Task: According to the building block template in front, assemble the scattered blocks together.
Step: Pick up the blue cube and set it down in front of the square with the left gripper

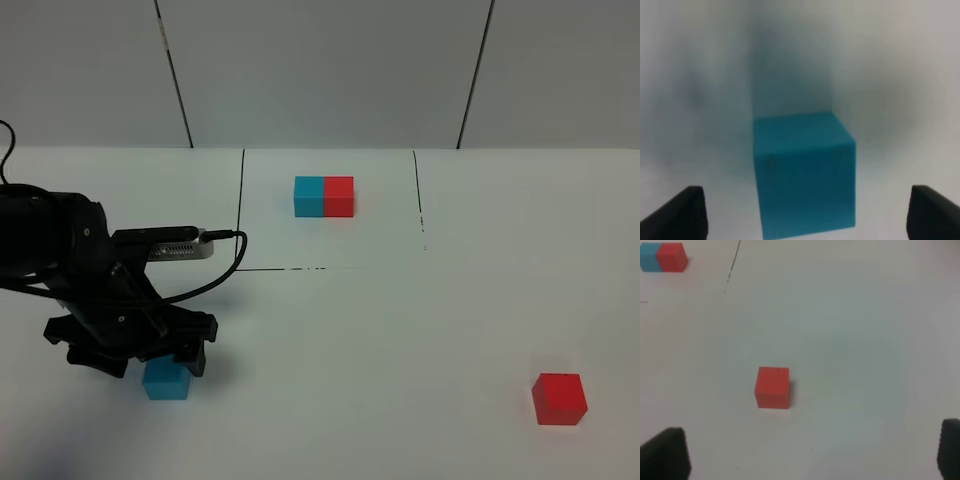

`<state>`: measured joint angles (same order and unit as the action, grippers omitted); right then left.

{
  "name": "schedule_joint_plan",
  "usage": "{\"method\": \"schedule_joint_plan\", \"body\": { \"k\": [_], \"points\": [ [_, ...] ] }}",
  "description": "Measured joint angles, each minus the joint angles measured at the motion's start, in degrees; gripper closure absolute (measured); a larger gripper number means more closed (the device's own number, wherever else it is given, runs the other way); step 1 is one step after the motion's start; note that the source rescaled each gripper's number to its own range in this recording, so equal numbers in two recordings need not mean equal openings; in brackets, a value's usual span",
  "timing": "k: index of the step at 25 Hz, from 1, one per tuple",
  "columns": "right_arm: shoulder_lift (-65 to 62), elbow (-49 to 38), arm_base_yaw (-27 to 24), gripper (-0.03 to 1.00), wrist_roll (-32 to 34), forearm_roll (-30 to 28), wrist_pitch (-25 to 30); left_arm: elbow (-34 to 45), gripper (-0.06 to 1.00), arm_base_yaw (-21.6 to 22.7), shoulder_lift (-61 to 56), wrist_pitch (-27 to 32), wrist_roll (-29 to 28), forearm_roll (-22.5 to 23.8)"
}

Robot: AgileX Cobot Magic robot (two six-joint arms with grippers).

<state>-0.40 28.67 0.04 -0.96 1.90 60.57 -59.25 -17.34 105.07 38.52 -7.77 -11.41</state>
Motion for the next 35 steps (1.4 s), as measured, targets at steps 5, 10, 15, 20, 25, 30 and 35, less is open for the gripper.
{"method": "schedule_joint_plan", "body": {
  "k": [5, 10, 15, 20, 25, 30, 35],
  "points": [
    [0.0, 0.0, 0.0, -0.03, 0.0, 0.0, 0.0, -1.99, 0.25, -0.82, 1.74, -0.16, 0.0, 0.02],
    [0.0, 0.0, 0.0, -0.03, 0.0, 0.0, 0.0, -2.97, 0.25, -1.79, 3.92, 0.41, -0.06, 0.58],
    [0.0, 0.0, 0.0, -0.03, 0.0, 0.0, 0.0, -2.97, 0.25, -1.85, 4.55, 0.59, -1.94, 3.57],
    [0.0, 0.0, 0.0, -0.03, 0.0, 0.0, 0.0, -3.02, 0.25, -1.85, 4.55, 0.59, -5.1, 7.14],
    [0.0, 0.0, 0.0, -0.03, 0.0, 0.0, 0.0, -3.02, 0.25, -1.85, 4.55, 0.07, -5.43, 7.0],
    [0.0, 0.0, 0.0, -0.03, 0.0, 0.0, 0.0, -3.02, 0.25, -1.85, 6.19, 0.04, -5.54, 6.92],
    [0.0, 0.0, 0.0, -0.03, 0.0, 0.0, 0.0, -3.02, 0.25, -1.85, 7.75, 0.03, -5.6, 6.81]
  ]
}}
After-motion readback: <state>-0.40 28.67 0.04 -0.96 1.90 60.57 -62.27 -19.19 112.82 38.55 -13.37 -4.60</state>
